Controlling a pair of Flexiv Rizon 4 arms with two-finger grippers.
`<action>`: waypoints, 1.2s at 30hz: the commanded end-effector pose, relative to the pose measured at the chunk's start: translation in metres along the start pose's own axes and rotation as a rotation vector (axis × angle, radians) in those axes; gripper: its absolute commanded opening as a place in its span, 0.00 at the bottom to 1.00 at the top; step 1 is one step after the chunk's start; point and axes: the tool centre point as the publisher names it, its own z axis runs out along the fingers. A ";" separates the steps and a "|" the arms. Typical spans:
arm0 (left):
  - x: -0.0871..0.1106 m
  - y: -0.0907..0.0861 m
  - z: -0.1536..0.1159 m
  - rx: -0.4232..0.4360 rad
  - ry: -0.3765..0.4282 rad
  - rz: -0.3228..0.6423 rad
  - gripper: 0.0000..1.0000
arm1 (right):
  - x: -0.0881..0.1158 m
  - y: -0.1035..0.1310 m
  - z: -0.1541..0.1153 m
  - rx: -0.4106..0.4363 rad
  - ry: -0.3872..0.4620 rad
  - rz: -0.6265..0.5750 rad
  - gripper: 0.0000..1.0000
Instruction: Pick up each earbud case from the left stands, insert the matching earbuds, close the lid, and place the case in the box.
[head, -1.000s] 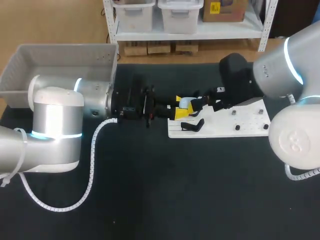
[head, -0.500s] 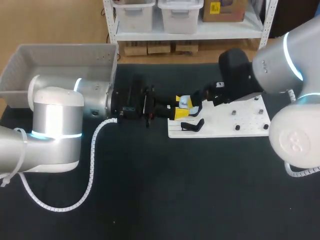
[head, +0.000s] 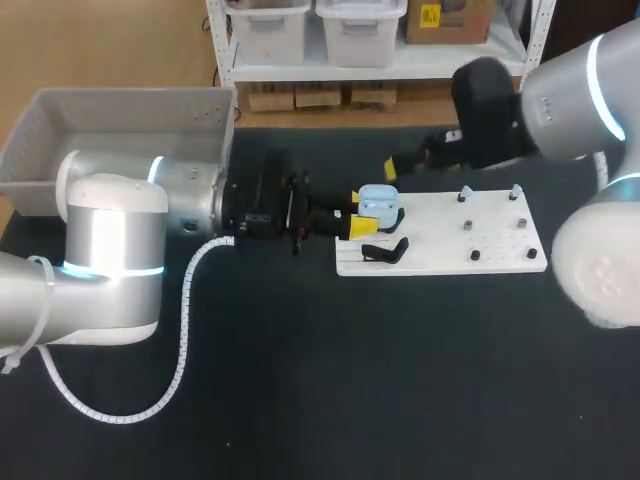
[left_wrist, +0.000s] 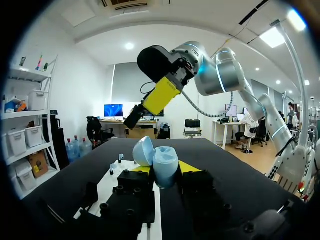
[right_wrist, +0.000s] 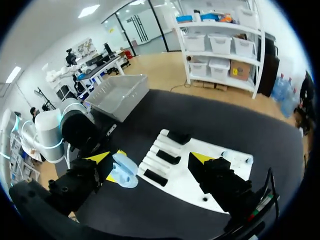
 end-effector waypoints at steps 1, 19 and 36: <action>0.001 -0.001 0.000 -0.003 -0.005 0.010 0.00 | -0.005 -0.006 -0.032 0.159 -0.024 -0.101 1.00; -0.004 -0.005 0.005 0.006 -0.009 0.089 0.00 | -0.006 -0.109 -0.047 0.473 0.182 -0.194 1.00; -0.002 -0.004 0.004 -0.025 -0.035 0.075 0.00 | 0.029 -0.161 -0.028 0.525 0.381 -0.233 1.00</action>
